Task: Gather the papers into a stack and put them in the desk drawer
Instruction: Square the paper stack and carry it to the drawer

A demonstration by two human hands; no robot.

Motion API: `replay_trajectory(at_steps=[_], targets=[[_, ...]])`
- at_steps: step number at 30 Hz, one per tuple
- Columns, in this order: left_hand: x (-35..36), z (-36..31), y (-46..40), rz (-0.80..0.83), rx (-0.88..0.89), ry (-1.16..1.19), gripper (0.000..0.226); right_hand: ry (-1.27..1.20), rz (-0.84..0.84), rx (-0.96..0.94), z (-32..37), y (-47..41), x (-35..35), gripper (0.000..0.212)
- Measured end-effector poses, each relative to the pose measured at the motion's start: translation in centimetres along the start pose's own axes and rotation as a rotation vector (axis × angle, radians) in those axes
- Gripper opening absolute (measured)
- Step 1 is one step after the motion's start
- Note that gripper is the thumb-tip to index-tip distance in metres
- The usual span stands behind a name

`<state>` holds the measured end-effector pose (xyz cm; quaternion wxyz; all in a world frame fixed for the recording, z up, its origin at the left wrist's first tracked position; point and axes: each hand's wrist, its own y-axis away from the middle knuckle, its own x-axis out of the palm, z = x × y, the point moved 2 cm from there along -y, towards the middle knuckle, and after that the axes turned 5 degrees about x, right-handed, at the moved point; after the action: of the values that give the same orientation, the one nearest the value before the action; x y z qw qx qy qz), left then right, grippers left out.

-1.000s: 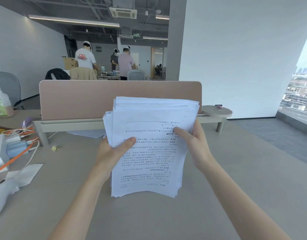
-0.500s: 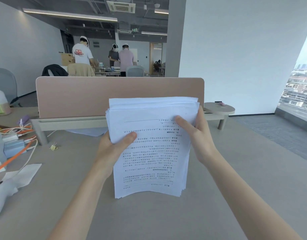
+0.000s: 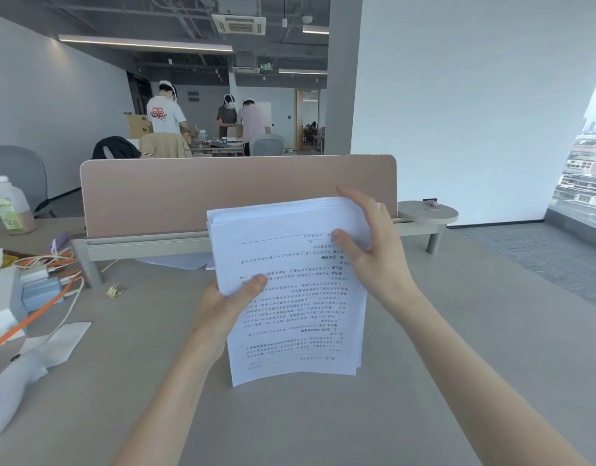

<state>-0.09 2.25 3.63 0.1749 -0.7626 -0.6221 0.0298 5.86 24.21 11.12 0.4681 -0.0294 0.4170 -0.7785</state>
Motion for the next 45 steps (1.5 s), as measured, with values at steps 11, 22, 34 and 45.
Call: replay_trajectory(at_steps=[11,22,34,45], targets=[[0.2,1.7,0.7,0.024,-0.016,-0.018,0.019,-0.322,0.008,0.271,-1.7,0.7,-0.5,0.066],[1.1,1.1,0.6,-0.021,0.01,-0.045,0.016,-0.538,-0.041,0.47,-4.0,3.2,2.0,0.027],[1.0,1.7,0.2,0.015,0.003,-0.007,0.025,-0.482,-0.032,0.469,-5.3,3.8,1.8,0.021],[0.5,4.6,0.0,0.04,-0.106,-0.03,0.026,-0.454,0.023,0.494,-6.9,4.1,3.4,0.03]])
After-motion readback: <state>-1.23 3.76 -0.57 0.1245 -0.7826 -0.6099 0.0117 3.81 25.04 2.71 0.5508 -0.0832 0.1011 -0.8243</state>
